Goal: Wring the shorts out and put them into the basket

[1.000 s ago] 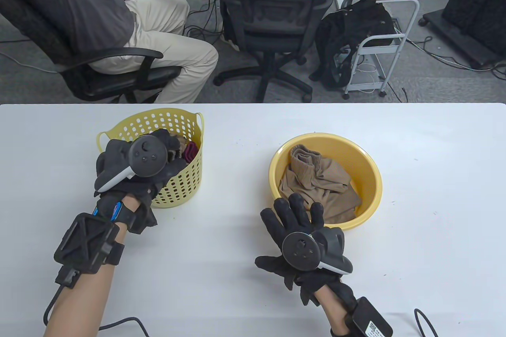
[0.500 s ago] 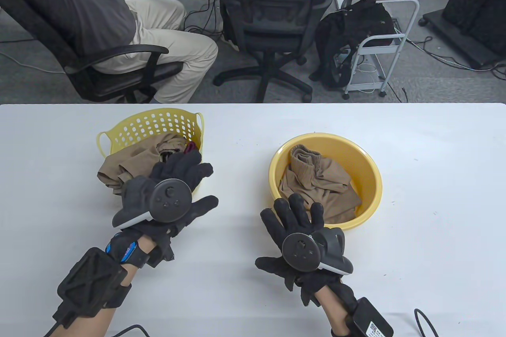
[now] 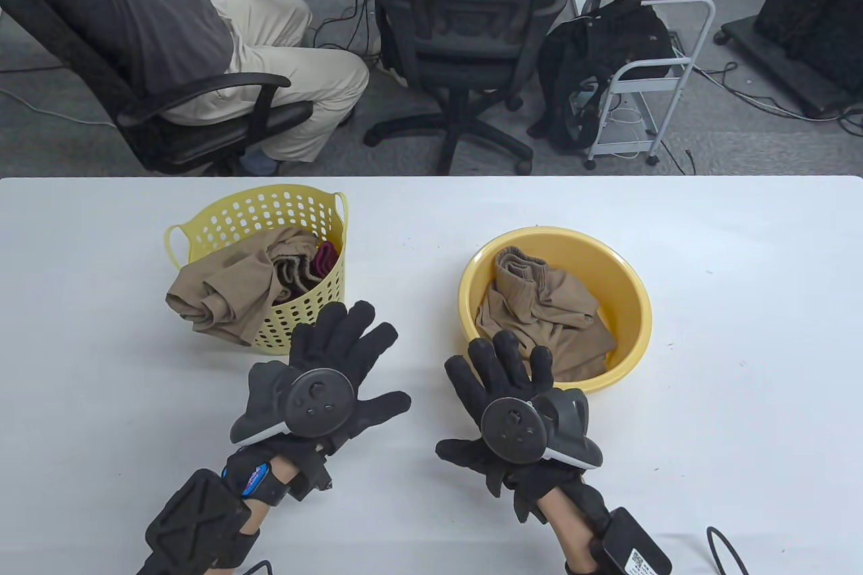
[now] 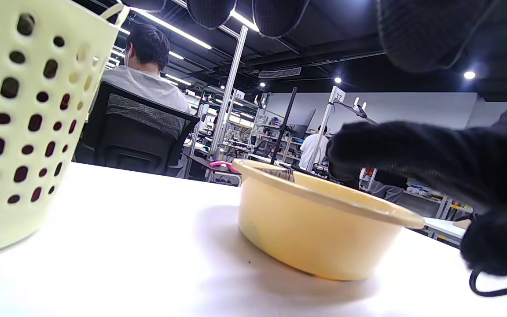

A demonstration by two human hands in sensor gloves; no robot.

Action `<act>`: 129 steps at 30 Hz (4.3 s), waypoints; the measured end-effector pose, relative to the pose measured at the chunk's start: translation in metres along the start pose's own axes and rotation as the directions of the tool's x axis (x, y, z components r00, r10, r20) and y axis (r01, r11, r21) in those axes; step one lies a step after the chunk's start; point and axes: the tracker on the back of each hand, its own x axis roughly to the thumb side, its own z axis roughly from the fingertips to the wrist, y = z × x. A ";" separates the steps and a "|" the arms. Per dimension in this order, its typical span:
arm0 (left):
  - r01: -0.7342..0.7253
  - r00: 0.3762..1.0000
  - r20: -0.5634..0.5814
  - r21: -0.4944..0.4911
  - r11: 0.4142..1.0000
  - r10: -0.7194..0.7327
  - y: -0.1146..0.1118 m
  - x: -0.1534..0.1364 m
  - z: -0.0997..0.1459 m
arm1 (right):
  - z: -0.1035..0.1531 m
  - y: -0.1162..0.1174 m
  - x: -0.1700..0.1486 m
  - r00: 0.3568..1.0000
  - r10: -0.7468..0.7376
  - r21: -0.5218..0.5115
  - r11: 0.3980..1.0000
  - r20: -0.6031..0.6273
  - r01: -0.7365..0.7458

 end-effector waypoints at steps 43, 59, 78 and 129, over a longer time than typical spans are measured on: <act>0.058 0.998 0.011 -0.095 0.994 -0.058 -0.055 -0.013 0.019 | -0.015 -0.028 -0.021 0.997 -0.002 0.011 1.000 -0.075 0.003; 0.049 0.999 0.002 -0.093 0.994 -0.050 -0.054 -0.018 0.021 | -0.066 -0.070 -0.097 0.955 0.031 0.093 0.996 -0.296 -0.004; 0.043 0.999 0.005 -0.080 0.996 -0.043 -0.052 -0.021 0.023 | -0.133 -0.045 -0.146 0.862 0.093 0.206 0.979 -0.498 0.013; 0.055 0.998 0.010 -0.087 0.995 -0.054 -0.052 -0.022 0.024 | -0.122 -0.073 -0.102 0.914 -0.041 -0.092 0.996 -0.403 0.004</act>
